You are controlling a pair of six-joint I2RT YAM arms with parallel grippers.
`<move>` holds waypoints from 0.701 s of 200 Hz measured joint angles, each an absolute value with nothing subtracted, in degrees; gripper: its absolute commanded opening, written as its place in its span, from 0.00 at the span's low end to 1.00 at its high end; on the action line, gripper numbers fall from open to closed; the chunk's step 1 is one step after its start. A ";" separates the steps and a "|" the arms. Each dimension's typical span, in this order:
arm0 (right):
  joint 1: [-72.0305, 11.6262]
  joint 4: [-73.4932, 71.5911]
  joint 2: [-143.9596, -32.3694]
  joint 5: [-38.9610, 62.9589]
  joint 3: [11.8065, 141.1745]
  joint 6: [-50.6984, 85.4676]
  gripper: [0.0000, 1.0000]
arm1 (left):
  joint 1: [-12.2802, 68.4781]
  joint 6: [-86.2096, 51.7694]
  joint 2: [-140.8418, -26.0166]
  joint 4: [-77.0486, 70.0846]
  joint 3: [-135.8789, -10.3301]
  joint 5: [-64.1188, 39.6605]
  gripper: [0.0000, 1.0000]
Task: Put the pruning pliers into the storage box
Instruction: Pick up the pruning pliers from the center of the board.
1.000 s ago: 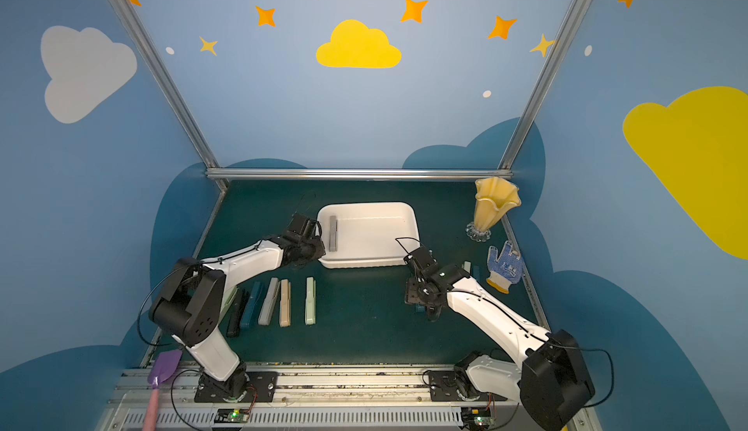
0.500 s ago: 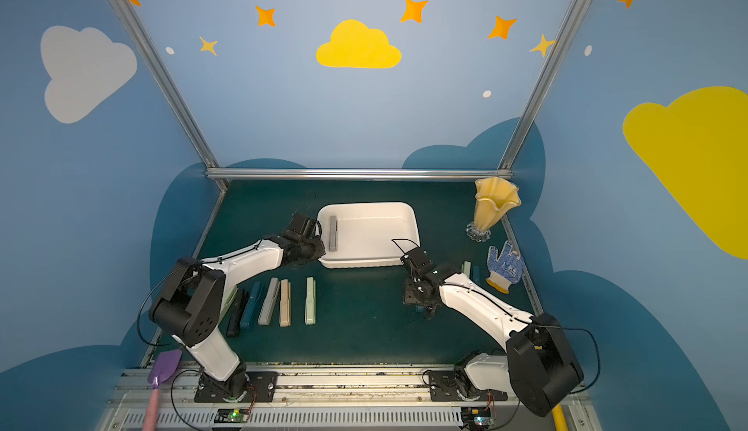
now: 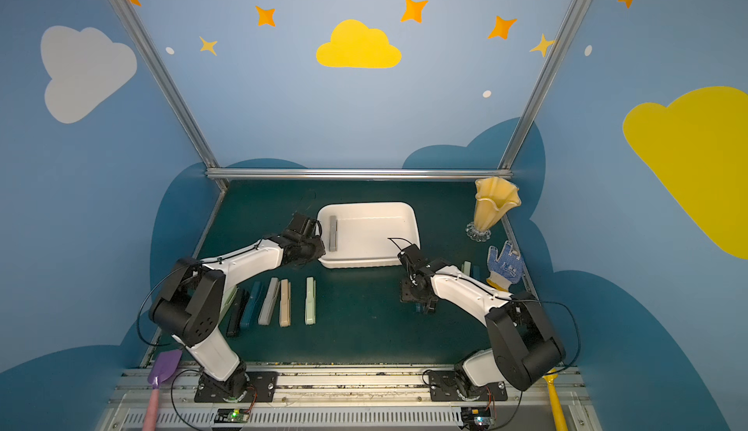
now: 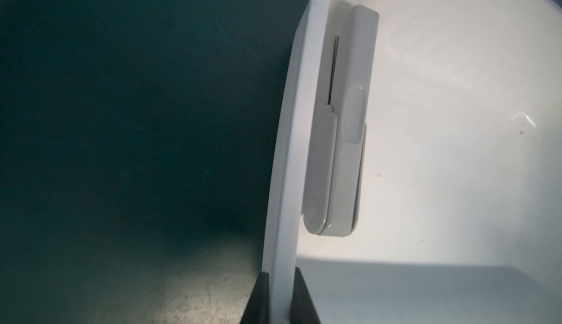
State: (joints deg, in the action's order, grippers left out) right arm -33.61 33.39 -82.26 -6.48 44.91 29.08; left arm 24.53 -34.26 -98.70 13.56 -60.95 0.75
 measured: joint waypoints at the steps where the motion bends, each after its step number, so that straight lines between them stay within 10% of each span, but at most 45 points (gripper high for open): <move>1: -33.61 33.36 -82.26 -6.44 44.91 29.08 0.63 | 24.53 -34.26 -98.70 13.56 -60.95 0.75 0.14; 140: -35.05 33.71 -80.99 -8.19 41.89 35.33 0.46 | 24.49 -33.78 -98.70 13.93 -61.17 0.75 0.14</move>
State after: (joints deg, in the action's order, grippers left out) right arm -35.05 33.71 -80.99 -8.19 41.89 35.33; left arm 24.49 -33.78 -98.70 13.93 -61.17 0.75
